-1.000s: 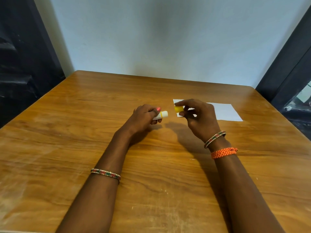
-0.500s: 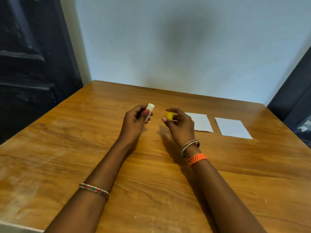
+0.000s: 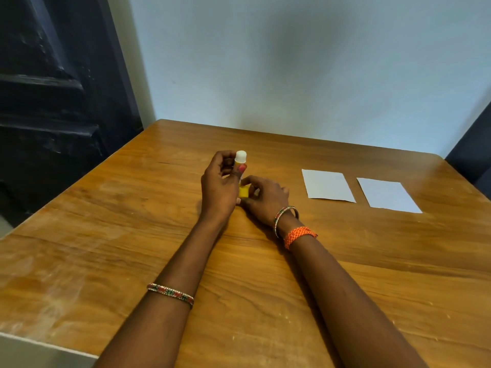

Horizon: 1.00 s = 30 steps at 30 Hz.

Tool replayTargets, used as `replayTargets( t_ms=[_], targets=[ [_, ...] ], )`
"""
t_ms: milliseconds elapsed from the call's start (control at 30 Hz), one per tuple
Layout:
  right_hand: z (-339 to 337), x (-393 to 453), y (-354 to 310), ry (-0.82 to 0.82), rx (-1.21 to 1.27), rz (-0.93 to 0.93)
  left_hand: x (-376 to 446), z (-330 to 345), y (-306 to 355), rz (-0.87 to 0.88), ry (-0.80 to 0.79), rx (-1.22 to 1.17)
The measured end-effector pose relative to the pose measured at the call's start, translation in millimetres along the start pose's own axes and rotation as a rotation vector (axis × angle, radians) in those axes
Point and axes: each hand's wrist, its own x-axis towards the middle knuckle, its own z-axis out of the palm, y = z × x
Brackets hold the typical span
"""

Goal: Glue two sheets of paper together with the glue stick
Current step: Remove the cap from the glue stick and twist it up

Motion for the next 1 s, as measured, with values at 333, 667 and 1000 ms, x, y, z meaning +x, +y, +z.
replayTargets(
  t_ms=[333,667,1000],
  targets=[
    [-0.4,-1.6,1.2,-0.019,0.029,-0.052,-1.0,-0.7,3.2,0.001,0.028,0.057],
    [1.3,1.6,2.2,-0.005,0.020,-0.027,-5.0,1.4,3.4,-0.042,0.002,-0.010],
    [-17.3,-26.2,-3.3,0.203,0.241,-0.053,-7.4,6.6,4.6,-0.144,-0.069,-0.225]
  ],
)
